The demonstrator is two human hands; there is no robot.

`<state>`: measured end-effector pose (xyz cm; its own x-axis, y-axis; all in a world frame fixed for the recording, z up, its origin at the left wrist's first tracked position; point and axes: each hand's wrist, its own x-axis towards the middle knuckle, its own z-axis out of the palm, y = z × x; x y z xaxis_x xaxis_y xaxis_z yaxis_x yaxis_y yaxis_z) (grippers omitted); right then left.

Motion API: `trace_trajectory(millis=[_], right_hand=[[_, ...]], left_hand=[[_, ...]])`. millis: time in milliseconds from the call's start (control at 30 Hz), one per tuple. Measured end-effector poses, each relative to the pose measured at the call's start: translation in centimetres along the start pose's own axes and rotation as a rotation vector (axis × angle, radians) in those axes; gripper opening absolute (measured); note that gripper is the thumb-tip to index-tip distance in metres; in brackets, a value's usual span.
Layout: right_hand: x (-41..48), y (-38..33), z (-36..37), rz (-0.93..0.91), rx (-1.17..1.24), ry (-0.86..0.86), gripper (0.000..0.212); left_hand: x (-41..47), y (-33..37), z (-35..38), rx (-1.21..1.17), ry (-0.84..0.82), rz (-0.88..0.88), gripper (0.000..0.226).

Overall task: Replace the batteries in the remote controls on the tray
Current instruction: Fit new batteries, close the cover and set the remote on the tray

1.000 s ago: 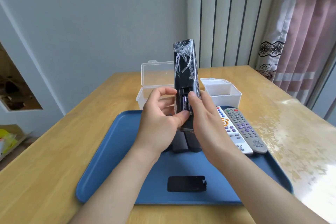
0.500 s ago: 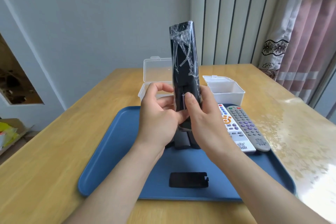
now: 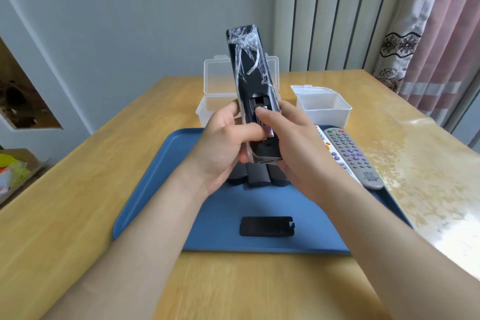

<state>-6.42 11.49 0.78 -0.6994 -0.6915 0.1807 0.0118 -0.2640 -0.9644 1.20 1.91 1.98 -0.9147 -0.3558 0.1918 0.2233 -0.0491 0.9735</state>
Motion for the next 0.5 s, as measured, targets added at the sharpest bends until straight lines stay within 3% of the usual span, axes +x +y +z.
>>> trace_trajectory(millis=[233, 433, 500], right_hand=[[0.1, -0.3, -0.9, 0.002, -0.013, -0.029, 0.019], [0.6, -1.2, -3.7, -0.075, -0.167, 0.116, 0.017], [0.5, -1.2, -4.1, -0.083, -0.218, 0.124, 0.018]], left_hand=[[0.1, 0.1, -0.6, 0.325, -0.055, 0.011, 0.038], [-0.9, 1.6, -1.4, 1.105, -0.241, -0.06, 0.038], [-1.4, 1.3, -0.4, 1.288, -0.399, -0.09, 0.031]])
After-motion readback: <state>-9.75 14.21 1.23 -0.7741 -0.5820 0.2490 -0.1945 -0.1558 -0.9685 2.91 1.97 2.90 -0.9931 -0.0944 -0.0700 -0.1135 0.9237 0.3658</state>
